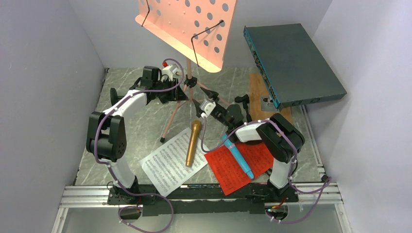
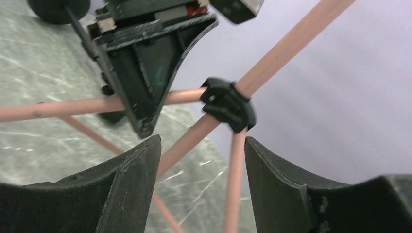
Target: Set up the instrument practice props
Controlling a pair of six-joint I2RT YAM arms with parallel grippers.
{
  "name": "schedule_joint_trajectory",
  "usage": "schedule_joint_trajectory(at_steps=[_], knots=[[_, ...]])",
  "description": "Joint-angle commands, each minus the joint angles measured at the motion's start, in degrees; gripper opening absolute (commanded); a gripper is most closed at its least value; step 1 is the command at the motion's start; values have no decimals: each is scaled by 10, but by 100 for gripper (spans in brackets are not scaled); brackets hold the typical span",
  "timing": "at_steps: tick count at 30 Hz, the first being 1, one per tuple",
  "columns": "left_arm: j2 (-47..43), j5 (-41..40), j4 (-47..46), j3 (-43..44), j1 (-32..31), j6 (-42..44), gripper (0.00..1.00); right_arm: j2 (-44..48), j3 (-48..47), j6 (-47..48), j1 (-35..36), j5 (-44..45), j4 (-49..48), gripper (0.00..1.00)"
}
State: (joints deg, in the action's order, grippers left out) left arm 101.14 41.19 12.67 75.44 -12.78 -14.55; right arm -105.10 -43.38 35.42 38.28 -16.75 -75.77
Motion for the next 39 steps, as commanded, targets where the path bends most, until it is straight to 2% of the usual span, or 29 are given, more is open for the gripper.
schedule_joint_trajectory(at_steps=[1,17,21,26,31,32,35,36,39], knots=[[16,2,66,-14,6,-37,0,7,-43,92,-2,-29,13,65],[11,1,67,-14,5,-34,0,-23,-140,139,-1,-16,147,54],[10,-1,69,-14,5,-33,0,-35,-153,143,-1,-4,153,53],[11,-3,70,-13,5,-31,0,-52,-171,141,-1,24,157,46],[12,-3,70,-13,5,-31,0,-66,-179,155,6,54,165,35],[12,-3,70,-13,5,-31,0,-69,-180,152,7,63,165,30],[15,-4,71,-12,5,-32,0,-73,-183,105,8,91,157,4],[16,-4,71,-13,5,-32,0,-75,-182,85,8,97,157,0],[18,-6,71,-11,5,-31,0,-80,-183,-7,8,115,148,0]])
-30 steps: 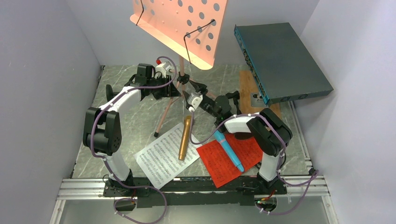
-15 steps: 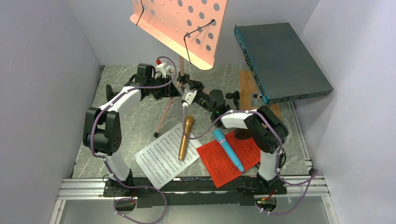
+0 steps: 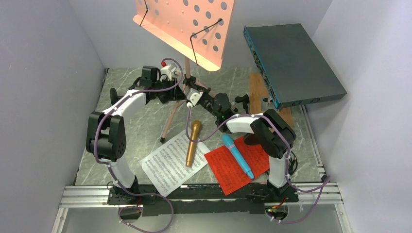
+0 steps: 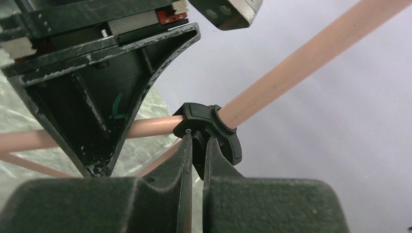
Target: Set up the instrument practice props
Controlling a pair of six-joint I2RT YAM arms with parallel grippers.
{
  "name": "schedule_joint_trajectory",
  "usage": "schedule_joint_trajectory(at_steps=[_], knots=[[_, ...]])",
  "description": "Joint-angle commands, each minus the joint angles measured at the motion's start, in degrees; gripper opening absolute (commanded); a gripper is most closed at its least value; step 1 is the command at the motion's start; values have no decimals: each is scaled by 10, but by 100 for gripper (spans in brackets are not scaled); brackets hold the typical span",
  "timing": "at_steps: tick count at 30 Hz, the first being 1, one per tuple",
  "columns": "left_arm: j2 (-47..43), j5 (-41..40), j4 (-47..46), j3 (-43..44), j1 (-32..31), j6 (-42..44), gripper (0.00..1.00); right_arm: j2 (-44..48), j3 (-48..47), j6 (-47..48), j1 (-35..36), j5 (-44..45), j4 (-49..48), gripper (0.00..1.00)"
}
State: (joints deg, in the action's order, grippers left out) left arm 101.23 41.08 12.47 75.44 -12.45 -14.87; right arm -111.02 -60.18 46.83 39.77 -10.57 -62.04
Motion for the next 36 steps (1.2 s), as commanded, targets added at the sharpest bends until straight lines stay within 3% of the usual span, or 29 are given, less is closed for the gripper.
schedule_joint_trajectory(at_steps=[1,6,11,15,18,20,23,28,32,36], knots=[[17,-4,74,-11,1,-29,0,-24,-18,-160,-7,63,11,0],[20,-5,72,-12,1,-30,0,-34,-35,-404,-7,123,46,0],[25,-5,69,-13,1,-36,0,-34,-67,-761,-39,172,167,0],[27,11,27,-28,2,-68,0,-68,-141,-978,-97,64,273,0],[43,41,-45,-44,-1,-124,0,-104,-206,-1070,-132,-30,330,0],[63,34,-44,-26,-5,-137,0,-121,-234,-1118,-149,-62,361,0],[78,24,-46,-5,-15,-159,0,-129,-265,-1132,-164,-80,400,0],[114,-10,49,79,-45,-113,0,-130,-320,-1063,-172,-86,492,0],[115,-15,38,59,-49,-106,0,-121,-341,-1016,-173,-86,545,0],[112,-2,30,39,-56,-95,0,-102,-341,-970,-173,-70,576,8]])
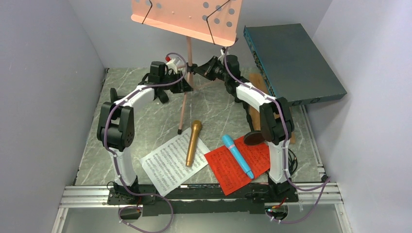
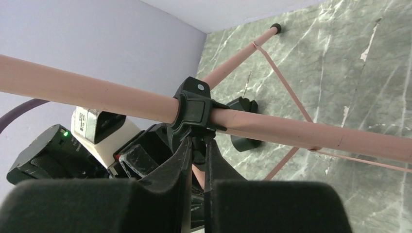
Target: Set up the instrument practice props
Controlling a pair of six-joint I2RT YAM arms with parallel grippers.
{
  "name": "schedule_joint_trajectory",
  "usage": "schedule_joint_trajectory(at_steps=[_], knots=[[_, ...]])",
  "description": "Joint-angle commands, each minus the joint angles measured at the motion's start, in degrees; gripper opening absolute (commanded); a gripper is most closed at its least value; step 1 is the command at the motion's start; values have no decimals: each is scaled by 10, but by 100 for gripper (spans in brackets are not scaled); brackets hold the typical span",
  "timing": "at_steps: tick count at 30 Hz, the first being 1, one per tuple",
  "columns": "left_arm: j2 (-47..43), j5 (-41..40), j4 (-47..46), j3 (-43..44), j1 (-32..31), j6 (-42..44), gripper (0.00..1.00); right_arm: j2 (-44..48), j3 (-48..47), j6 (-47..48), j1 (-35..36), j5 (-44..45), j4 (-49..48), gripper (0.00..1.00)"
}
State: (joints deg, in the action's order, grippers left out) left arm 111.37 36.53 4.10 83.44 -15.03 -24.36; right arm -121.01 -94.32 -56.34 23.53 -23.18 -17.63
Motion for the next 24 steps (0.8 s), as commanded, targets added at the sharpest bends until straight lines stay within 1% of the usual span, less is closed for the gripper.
schedule_joint_trajectory(at_steps=[1,3,5,8,10,12,15,17,20,22,24], knots=[[7,42,111,-49,-32,2,0,0,-1,72,-10,56,136,11],[3,41,109,-53,-33,0,0,5,-9,96,-11,53,151,18],[3,45,112,-46,-33,-1,0,9,-19,123,-10,46,164,31],[6,51,112,-45,-33,-5,0,20,-33,163,-10,46,199,47],[12,55,113,-42,-32,-8,0,39,-26,185,-9,52,207,56],[18,62,118,-38,-30,-9,0,62,4,201,-9,61,198,63],[18,62,115,-38,-28,-13,0,94,38,220,-7,64,192,69],[17,78,108,-39,-25,-23,0,113,65,227,-6,64,182,71],[6,75,100,-46,-20,-28,1,140,99,246,-4,51,162,73],[5,80,103,-42,-16,-30,6,162,125,265,3,56,156,75],[3,87,102,-42,-11,-32,16,179,144,283,8,59,154,77]])
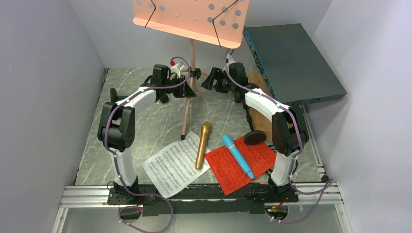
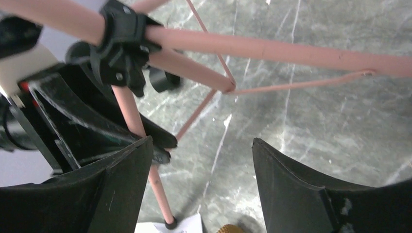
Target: Set up the instrument practice props
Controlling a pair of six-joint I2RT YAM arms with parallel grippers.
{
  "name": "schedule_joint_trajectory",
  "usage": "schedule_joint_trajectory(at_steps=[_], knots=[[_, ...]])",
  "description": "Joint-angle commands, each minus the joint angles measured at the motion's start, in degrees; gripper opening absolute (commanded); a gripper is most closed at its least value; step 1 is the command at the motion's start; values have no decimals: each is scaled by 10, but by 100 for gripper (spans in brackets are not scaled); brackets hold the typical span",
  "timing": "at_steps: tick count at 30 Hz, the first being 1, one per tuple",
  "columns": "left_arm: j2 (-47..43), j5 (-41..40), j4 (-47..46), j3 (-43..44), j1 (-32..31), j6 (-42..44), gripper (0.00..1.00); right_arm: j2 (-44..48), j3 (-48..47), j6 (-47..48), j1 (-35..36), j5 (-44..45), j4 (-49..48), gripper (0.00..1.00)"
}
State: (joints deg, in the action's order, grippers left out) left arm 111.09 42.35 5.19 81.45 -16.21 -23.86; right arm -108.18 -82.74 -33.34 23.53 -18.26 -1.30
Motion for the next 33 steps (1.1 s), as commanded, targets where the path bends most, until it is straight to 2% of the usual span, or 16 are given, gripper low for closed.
schedule_joint_trajectory(at_steps=[1,5,6,7,9,14,20,22,27,33], knots=[[4,26,91,-24,2,-38,22,57,33,57,9,8,-3,78],[-6,23,86,-29,12,-46,40,85,73,70,9,-4,8,78],[-10,23,85,-31,14,-47,58,98,89,72,10,-4,6,78],[-15,20,88,-32,16,-46,72,108,105,75,10,-6,4,78],[-24,11,95,-32,17,-40,81,127,140,79,13,-14,1,79],[-46,-7,112,-34,24,-30,87,175,200,110,42,7,28,79],[-68,-45,154,-33,23,2,88,229,255,151,107,78,63,80],[-77,-51,176,-33,23,13,88,244,273,147,118,72,55,80],[-148,-80,203,-95,30,25,87,269,321,130,134,16,17,80],[-265,-165,302,-181,41,37,86,263,339,124,208,7,-8,79]])
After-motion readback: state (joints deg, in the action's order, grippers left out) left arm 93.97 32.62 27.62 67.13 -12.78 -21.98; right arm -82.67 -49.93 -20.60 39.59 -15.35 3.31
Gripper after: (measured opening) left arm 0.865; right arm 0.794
